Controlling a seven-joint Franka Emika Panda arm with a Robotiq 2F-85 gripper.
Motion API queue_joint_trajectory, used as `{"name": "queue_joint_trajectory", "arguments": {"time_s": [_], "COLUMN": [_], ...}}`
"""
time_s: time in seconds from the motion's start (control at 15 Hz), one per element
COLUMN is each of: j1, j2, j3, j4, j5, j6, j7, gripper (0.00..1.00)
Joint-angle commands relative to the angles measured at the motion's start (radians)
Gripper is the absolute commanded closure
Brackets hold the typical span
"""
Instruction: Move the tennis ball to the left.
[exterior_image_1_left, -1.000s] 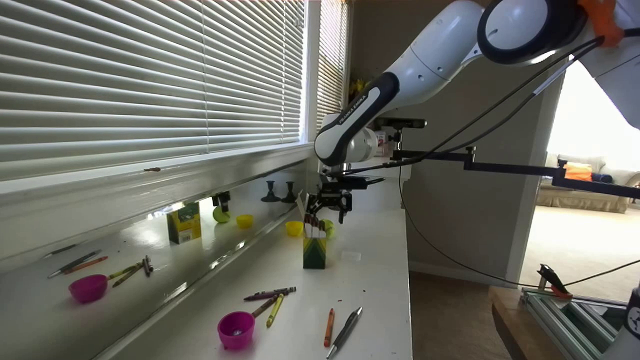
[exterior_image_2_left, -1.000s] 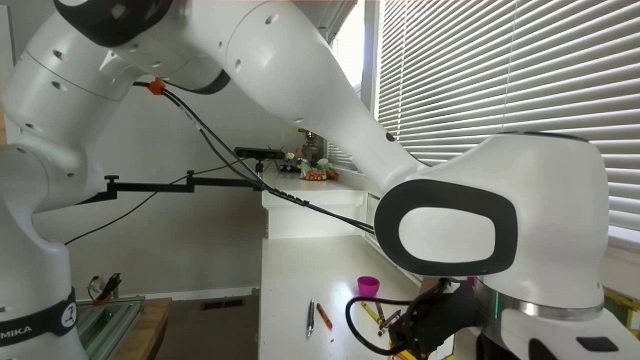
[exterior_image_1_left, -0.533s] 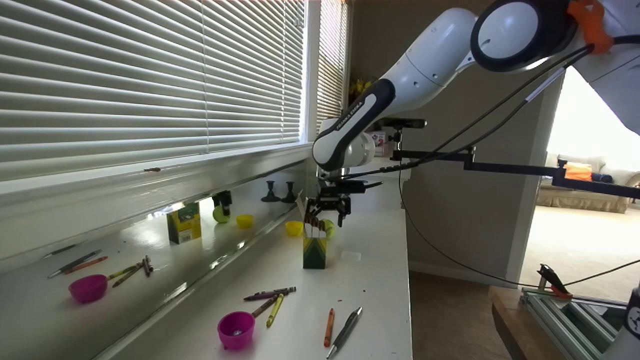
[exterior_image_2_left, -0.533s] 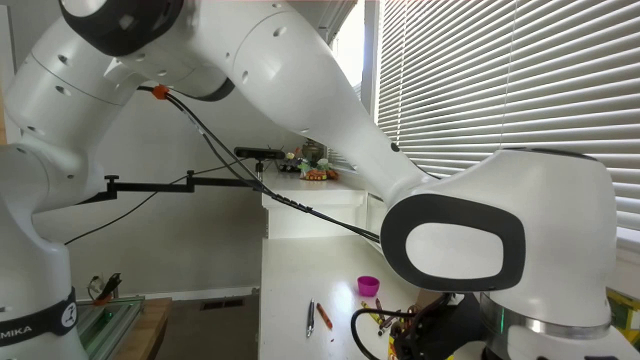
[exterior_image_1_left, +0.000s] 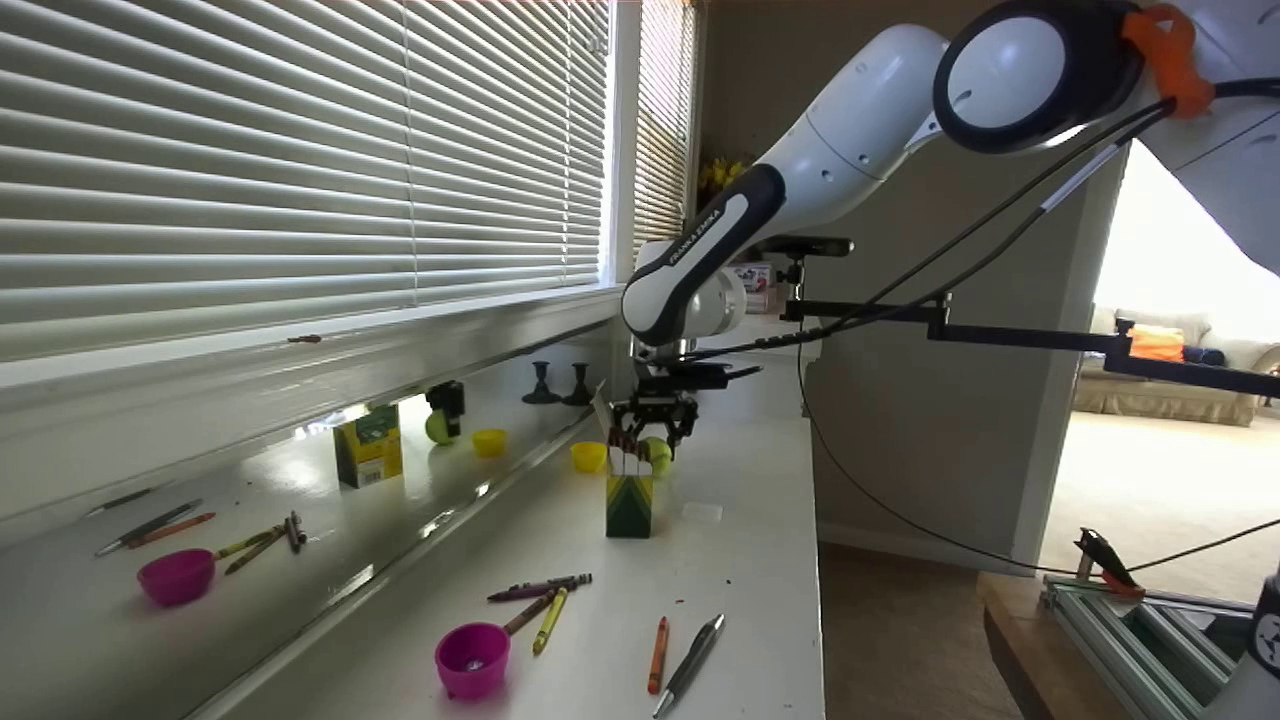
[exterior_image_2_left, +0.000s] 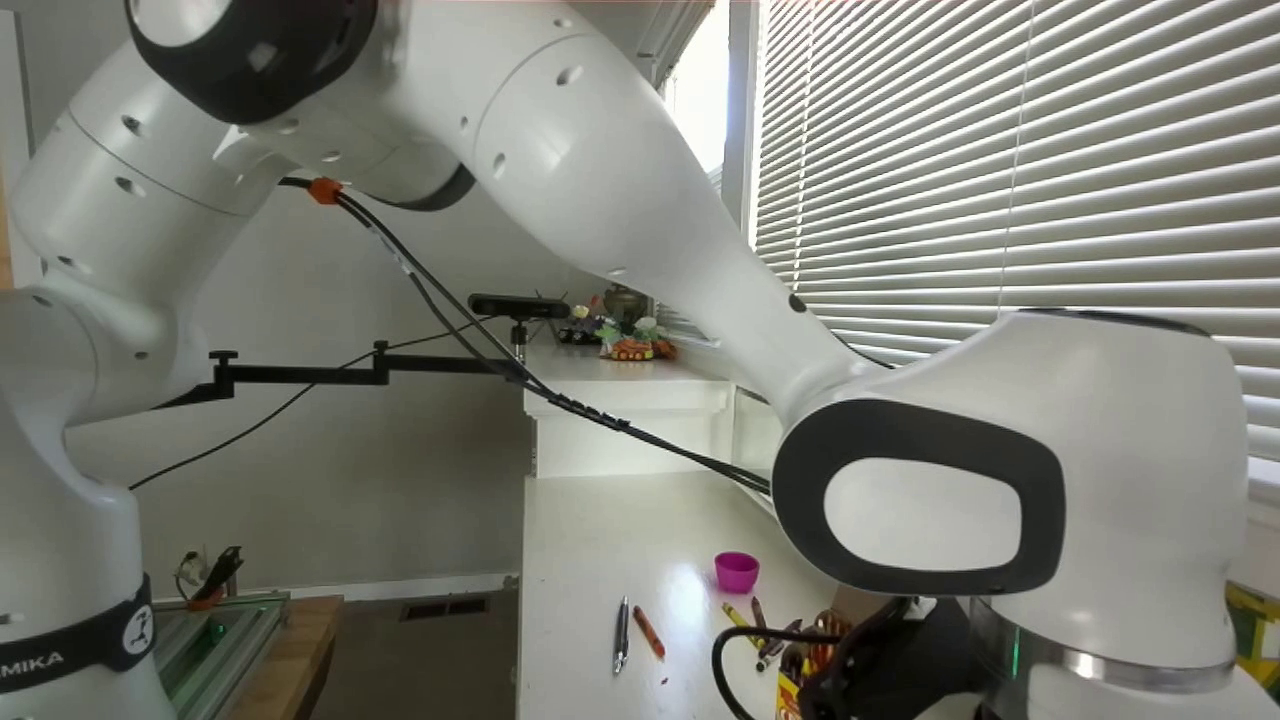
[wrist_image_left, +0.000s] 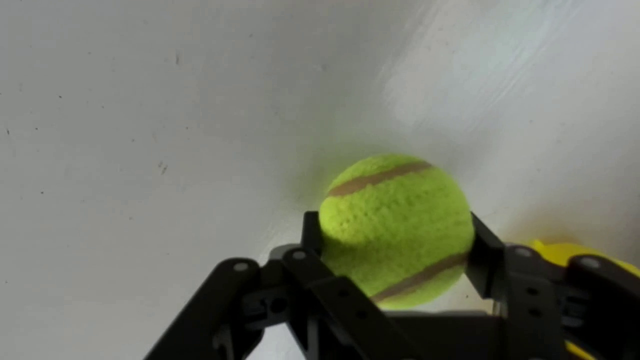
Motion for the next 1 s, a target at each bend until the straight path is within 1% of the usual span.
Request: {"name": "queue_joint_trajectory", "arguments": {"time_s": [0.0,0.27,0.67,0.93], "j1": [-0.004,0.012,0.016,0.033], "j2": [-0.014,-0.07,-0.233,-0.338], "j3": [0.004,-0.015,-0.012,-0.002], "j4": [0.022,-0.002,-0.023,-0.031], "j5": [0.028,0.008,0.006,-0.012], "j6": [-0.047,-0.073,-0.203,-0.294], "j7": [-0.021,-0.012,-0.031,-0.076], "gripper": [0.58,0.58,0.58,0.58]}}
